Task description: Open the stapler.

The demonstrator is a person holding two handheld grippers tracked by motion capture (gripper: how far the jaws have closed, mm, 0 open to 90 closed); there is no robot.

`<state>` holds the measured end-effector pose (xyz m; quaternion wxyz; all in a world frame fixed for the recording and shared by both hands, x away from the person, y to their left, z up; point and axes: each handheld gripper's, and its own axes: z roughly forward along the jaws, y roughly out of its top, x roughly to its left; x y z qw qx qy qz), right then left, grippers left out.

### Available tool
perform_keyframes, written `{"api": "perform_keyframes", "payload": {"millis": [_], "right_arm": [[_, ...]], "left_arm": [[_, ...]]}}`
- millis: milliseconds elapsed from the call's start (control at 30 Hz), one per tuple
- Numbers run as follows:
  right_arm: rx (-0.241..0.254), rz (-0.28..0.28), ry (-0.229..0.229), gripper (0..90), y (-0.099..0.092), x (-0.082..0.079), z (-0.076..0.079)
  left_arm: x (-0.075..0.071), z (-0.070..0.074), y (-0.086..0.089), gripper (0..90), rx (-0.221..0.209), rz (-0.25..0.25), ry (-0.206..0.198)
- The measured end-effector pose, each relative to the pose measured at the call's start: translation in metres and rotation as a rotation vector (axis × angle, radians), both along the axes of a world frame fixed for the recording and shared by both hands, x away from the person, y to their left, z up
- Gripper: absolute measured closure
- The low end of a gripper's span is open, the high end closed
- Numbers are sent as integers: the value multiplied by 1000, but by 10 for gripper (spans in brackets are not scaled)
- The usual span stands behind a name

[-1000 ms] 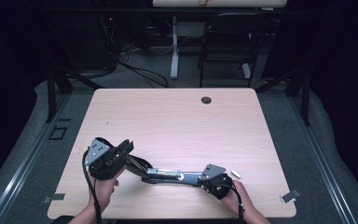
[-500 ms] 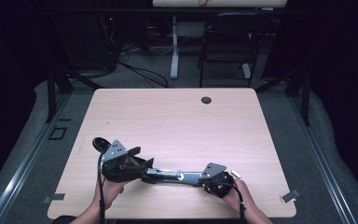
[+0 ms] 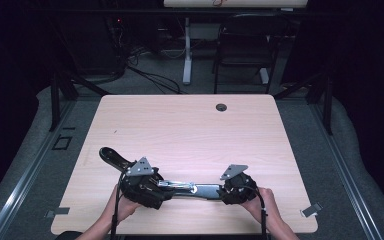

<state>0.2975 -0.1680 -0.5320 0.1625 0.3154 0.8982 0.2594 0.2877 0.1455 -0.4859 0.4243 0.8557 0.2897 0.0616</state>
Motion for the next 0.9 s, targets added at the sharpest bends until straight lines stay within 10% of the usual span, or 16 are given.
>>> {"api": "perform_keyframes", "payload": {"millis": [533,900], "right_arm": [[3,-176,57,161,-33,18,14],[27,-199,75,147,-44,19,16]], "left_arm": [[-10,-1,8,0,24,-39,6],[-15,-2,18,0,40,-79,21]]}}
